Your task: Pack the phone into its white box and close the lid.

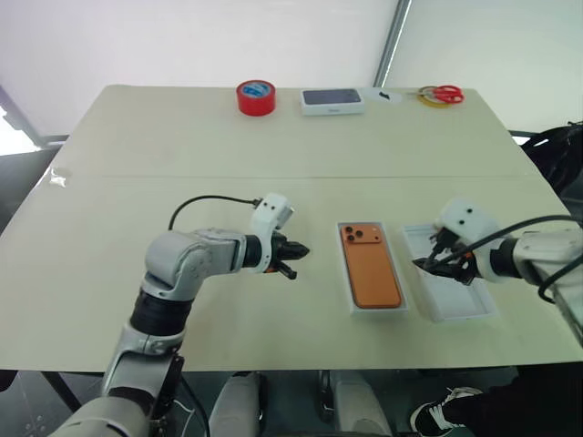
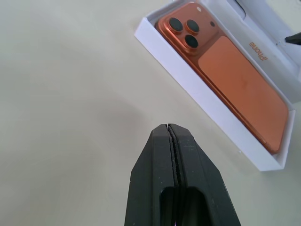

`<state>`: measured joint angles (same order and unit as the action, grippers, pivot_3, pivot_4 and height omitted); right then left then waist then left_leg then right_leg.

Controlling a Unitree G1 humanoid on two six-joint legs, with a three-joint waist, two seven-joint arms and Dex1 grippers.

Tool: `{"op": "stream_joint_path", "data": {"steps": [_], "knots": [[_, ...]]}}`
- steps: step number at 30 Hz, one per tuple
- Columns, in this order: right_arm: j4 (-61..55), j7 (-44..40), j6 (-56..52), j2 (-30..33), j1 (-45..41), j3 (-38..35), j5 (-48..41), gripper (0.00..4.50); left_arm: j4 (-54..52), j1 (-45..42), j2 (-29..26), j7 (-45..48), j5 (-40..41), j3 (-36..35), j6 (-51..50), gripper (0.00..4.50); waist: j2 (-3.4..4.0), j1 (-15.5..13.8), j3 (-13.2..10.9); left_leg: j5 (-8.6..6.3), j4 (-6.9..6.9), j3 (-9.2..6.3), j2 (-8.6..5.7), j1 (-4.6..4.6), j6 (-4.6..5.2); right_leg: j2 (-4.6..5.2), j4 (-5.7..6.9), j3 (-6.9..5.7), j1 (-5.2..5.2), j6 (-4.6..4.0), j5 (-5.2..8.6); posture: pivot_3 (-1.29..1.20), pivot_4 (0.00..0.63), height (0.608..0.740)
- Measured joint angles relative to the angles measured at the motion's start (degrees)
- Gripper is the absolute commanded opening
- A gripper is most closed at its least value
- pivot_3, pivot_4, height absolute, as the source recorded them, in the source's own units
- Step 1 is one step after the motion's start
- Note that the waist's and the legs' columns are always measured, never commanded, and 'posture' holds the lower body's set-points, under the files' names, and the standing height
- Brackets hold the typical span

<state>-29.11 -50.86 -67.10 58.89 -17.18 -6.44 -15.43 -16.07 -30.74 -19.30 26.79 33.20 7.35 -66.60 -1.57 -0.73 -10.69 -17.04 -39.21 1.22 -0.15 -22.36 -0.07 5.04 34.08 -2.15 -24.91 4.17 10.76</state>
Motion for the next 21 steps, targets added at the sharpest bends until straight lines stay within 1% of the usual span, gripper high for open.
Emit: {"op": "stream_joint_path", "data": {"steps": [2,4,6,8,10,13,17,21], "knots": [[1.36,1.32,-6.44,-2.47,-2.36,-1.75,-2.41,3.27,-1.69,3.67,-2.91,2.48,-4.54,1.79,11.43,0.0,0.0,0.02,0.0,0.0,0.01,0.03,0.02,-0.01,0.0,0.0,-0.02,0.03,-0.02,-0.04,-0.01,0.0,0.15,0.74],[3.37,3.48,-11.99,-2.58,-3.5,-1.0,-3.05,3.27,-1.99,5.89,-5.84,5.79,-7.75,3.68,19.19,0.0,0.01,-0.15,0.0,0.0,0.0,0.03,0.01,-0.02,0.0,0.03,-0.01,0.03,-0.04,-0.08,-0.02,0.0,0.15,0.74],[4.93,5.55,-17.1,-2.77,-4.32,-0.45,-3.41,3.27,-2.02,8.18,-7.88,9.5,-9.45,5.09,24.9,0.0,0.01,-0.34,0.0,0.0,0.0,0.05,-0.02,-0.05,0.0,0.1,-0.03,0.03,-0.05,-0.08,-0.02,0.0,0.15,0.74],[5.98,6.82,-21.96,-4.13,-6.26,-0.5,-4.71,3.27,-2.18,9.84,-8.87,13.53,-9.5,6.01,28.36,0.0,0.02,-0.1,0.0,-0.02,-0.01,0.1,-0.03,-0.06,0.03,0.12,-0.05,0.04,-0.06,-0.08,-0.02,0.0,0.15,0.74],[6.14,7.99,-24.27,-4.36,-6.81,-0.47,-5.96,3.27,-3.02,10.58,-9.71,17.06,-9.4,7.11,30.78,0.0,0.03,-0.06,0.0,-0.05,-0.01,0.1,-0.02,-0.06,0.09,0.11,-0.06,0.04,-0.07,-0.07,-0.01,0.0,0.15,0.74],[7.32,11.12,-25.02,-4.47,-6.86,0.28,-6.32,3.27,-4.95,12.17,-10.69,21.69,-8.74,7.4,33.75,0.0,0.03,-0.04,0.0,-0.06,0.01,0.11,-0.02,-0.08,0.1,0.09,-0.05,0.04,-0.1,-0.05,0.0,0.0,0.15,0.74],[7.53,14.6,-25.03,-6.58,-7.11,0.53,-8.98,3.27,-5.63,12.87,-11.33,25.58,-7.54,7.51,34.66,0.0,0.03,0.04,0.0,-0.06,-0.01,0.11,0.0,-0.05,0.1,0.03,-0.02,0.05,-0.08,-0.03,-0.01,0.0,0.15,0.74],[8.2,18.83,-25.03,-8.32,-7.59,0.47,-12.21,3.27,-5.65,13.12,-11.77,26.85,-7.75,7.72,35.01,0.0,0.01,0.11,0.01,-0.06,-0.01,0.09,0.05,-0.01,0.11,-0.05,-0.01,0.04,-0.06,-0.01,0.0,0.0,0.15,0.74]]}}
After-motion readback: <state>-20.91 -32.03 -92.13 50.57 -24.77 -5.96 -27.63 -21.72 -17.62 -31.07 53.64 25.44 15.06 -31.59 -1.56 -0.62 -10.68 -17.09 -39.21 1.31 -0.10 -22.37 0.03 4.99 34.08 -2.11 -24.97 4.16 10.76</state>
